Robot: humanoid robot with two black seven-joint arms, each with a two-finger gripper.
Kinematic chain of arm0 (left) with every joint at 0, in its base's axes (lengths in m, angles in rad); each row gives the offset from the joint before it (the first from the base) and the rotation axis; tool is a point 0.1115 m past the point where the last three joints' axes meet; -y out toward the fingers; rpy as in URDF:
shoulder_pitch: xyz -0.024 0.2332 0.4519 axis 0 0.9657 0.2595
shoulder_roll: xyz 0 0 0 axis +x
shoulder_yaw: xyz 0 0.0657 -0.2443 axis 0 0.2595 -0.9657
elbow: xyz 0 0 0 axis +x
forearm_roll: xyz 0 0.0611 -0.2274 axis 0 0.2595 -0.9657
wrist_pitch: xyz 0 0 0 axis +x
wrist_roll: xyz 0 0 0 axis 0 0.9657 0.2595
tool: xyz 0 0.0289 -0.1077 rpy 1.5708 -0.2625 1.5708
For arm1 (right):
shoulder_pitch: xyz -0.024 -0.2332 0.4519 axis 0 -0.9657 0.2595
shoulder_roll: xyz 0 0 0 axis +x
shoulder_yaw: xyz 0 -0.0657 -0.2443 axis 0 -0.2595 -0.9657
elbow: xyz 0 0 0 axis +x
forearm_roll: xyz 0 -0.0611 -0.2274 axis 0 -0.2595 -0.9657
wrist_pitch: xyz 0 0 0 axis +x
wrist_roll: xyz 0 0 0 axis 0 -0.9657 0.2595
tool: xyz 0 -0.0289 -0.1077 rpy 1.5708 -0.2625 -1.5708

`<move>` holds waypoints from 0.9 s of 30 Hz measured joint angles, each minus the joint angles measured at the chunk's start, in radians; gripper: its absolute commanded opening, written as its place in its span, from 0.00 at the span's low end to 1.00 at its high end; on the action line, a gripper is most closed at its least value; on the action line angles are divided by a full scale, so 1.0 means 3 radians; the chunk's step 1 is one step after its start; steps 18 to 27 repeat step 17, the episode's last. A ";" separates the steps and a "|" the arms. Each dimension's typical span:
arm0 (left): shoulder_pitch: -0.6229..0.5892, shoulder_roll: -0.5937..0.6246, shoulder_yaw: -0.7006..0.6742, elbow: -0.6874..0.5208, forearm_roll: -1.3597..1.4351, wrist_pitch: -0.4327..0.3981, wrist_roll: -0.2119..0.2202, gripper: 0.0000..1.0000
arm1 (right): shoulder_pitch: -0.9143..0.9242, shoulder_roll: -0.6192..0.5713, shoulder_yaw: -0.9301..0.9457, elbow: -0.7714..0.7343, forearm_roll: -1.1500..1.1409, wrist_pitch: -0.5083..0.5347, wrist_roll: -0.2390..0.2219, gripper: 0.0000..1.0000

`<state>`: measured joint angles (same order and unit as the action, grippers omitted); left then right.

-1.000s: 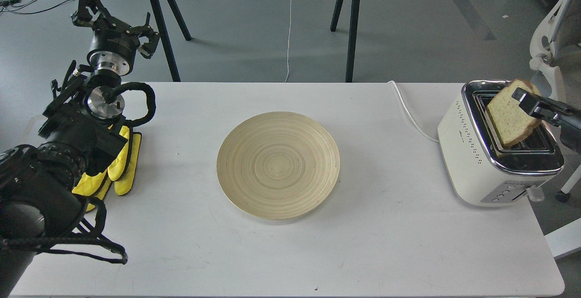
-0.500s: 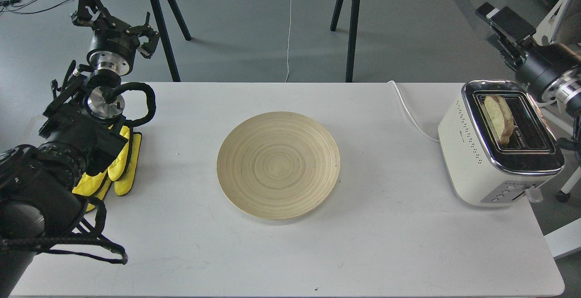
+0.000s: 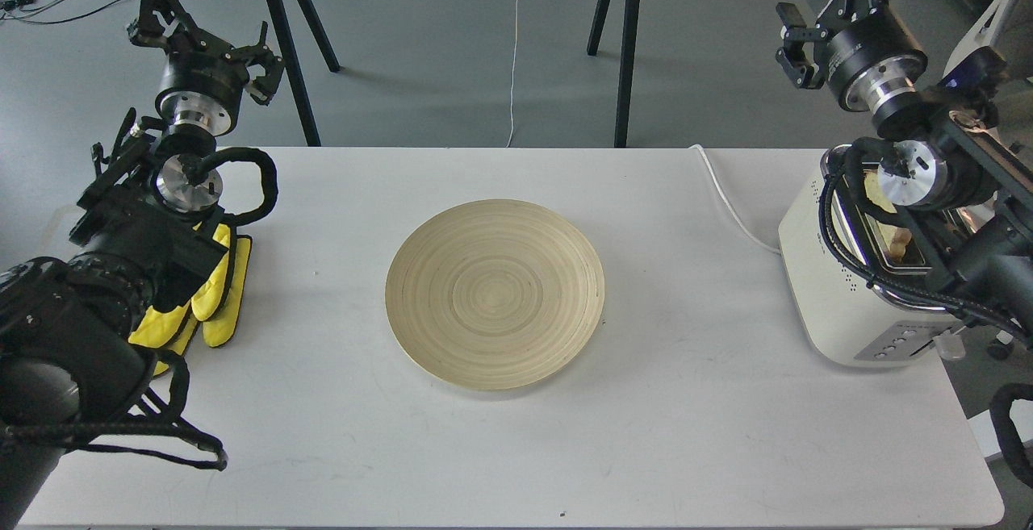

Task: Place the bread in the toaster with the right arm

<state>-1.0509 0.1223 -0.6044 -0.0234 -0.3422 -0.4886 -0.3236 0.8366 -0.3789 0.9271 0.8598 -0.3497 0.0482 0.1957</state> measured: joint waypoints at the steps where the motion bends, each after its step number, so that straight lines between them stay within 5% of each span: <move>1: 0.0000 0.0002 0.0000 0.0000 0.0002 0.0000 0.0000 1.00 | 0.0033 0.0078 0.0055 -0.0198 0.0077 0.0150 0.0000 0.99; 5: -0.0002 0.0003 0.0000 0.0001 0.0005 0.0000 0.0000 1.00 | 0.0170 0.0298 0.0196 -0.0805 0.0248 0.0556 0.0001 0.99; 11: -0.0002 0.0003 0.0000 0.0000 0.0005 0.0000 -0.0001 1.00 | 0.0212 0.0328 0.0224 -0.0993 0.0622 0.1032 -0.0011 0.99; 27: -0.0004 0.0007 0.0000 -0.0001 0.0005 0.0000 -0.0001 1.00 | 0.0212 0.0341 0.0197 -0.0997 0.0688 0.1076 0.0008 0.99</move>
